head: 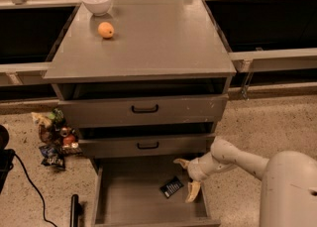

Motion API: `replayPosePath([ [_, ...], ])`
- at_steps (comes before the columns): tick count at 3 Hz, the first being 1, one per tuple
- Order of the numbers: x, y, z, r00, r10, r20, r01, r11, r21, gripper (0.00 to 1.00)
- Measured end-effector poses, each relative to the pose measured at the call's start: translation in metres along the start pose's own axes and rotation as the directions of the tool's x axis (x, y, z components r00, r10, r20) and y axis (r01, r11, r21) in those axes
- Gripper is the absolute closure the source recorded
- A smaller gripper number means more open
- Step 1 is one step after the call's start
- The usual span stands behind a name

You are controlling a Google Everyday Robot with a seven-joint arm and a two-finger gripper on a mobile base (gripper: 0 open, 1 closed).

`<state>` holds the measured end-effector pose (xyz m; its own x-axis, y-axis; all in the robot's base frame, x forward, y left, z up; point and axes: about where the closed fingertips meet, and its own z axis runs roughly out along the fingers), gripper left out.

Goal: Pick rxbar blueberry from bottom drawer and place on counter

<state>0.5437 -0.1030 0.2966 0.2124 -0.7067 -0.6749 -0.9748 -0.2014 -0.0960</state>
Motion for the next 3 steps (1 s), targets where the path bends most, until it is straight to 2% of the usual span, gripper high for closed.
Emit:
replayPosePath([
  [1, 0.005, -0.002, 0.01, 1.0, 0.004, -0.001, -0.004, 1.0, -0.001, 0.0],
  [3, 0.039, -0.017, 0.081, 1.0, 0.014, -0.001, -0.014, 0.9998, 0.017, 0.0],
])
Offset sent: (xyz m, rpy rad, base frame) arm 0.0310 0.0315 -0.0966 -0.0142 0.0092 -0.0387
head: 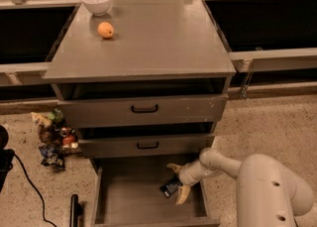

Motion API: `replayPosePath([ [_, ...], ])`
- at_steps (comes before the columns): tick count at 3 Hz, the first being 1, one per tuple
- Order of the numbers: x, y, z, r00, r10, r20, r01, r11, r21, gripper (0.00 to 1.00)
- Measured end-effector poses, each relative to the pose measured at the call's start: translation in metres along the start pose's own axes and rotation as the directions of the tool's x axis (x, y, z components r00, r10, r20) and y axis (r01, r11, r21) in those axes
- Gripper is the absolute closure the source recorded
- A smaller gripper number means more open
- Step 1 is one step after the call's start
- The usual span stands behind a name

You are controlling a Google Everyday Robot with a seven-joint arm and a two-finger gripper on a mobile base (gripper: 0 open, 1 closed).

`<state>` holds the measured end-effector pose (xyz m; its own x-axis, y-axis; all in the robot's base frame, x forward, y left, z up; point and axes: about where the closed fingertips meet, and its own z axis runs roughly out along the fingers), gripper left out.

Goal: Pick rxbar blueberry from bottom drawer and place on counter

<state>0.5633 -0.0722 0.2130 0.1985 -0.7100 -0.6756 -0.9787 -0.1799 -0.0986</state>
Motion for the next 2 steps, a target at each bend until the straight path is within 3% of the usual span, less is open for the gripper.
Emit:
replayPosePath([
  [2, 0.031, -0.01, 0.054, 1.0, 0.012, 0.016, -0.012, 0.9998, -0.014, 0.0],
])
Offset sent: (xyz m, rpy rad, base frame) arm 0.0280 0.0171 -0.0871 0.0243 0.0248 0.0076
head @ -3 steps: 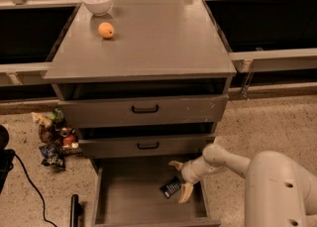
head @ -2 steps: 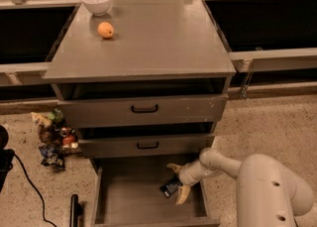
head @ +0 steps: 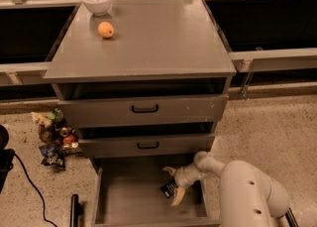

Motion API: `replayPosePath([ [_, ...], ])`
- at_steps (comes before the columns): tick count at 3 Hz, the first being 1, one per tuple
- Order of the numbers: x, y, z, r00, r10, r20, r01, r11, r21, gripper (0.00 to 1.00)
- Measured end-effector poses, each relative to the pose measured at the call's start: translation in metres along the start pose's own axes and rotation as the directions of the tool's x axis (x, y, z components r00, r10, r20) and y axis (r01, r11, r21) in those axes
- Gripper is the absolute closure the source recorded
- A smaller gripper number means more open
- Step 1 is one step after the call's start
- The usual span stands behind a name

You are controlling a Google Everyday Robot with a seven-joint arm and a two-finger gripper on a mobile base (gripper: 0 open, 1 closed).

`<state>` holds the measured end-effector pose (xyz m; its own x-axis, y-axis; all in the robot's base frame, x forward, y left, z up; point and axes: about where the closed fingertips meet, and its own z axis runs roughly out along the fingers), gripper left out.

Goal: Pick rxbar blueberry from bottom drawer and place on counter

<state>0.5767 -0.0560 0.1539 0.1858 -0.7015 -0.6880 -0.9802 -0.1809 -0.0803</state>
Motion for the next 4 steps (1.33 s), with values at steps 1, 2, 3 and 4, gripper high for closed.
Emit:
replayPosePath([
  [1, 0.011, -0.001, 0.012, 1.0, -0.011, -0.008, 0.011, 0.9998, -0.017, 0.0],
  [2, 0.021, 0.002, 0.018, 1.0, -0.019, -0.01, 0.018, 0.9994, -0.03, 0.0],
  [3, 0.031, 0.006, 0.023, 0.999, -0.014, -0.043, 0.012, 0.9987, -0.05, 0.0],
  [4, 0.038, 0.01, 0.025, 0.998, -0.005, -0.064, 0.001, 0.9982, -0.061, 0.0],
])
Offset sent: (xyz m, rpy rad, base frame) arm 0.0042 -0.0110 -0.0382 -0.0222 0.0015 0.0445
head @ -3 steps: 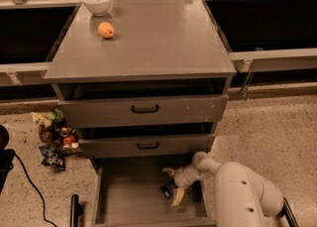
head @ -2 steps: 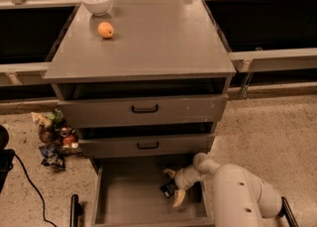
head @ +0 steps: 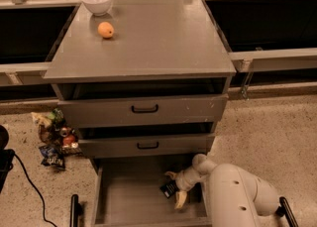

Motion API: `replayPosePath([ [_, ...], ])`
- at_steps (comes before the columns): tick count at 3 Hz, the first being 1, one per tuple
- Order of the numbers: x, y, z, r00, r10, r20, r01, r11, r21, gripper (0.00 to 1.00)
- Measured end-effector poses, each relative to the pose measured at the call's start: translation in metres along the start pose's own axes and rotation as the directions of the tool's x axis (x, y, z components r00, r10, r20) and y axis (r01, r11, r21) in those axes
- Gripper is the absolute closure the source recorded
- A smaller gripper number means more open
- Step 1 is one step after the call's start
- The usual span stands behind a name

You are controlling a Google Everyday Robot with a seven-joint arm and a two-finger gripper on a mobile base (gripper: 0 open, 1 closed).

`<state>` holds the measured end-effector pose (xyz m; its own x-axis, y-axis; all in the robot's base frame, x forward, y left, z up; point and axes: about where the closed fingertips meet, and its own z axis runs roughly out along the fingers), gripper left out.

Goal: Pick rxbar blueberry from bottom drawer and place on counter

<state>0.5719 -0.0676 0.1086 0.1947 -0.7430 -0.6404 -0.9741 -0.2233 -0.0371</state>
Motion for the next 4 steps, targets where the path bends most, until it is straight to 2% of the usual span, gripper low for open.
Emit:
replayPosePath([
  [1, 0.0076, 0.0024, 0.0043, 1.0, 0.012, -0.003, -0.012, 0.9999, -0.009, 0.0],
  [2, 0.0138, 0.0037, 0.0048, 1.0, 0.022, -0.001, -0.022, 0.9997, -0.008, 0.18],
  [3, 0.0144, 0.0038, 0.0048, 1.0, 0.022, -0.001, -0.022, 0.9997, -0.008, 0.4],
  [4, 0.0094, 0.0038, -0.0016, 1.0, 0.02, -0.001, -0.02, 0.9998, -0.009, 0.72],
])
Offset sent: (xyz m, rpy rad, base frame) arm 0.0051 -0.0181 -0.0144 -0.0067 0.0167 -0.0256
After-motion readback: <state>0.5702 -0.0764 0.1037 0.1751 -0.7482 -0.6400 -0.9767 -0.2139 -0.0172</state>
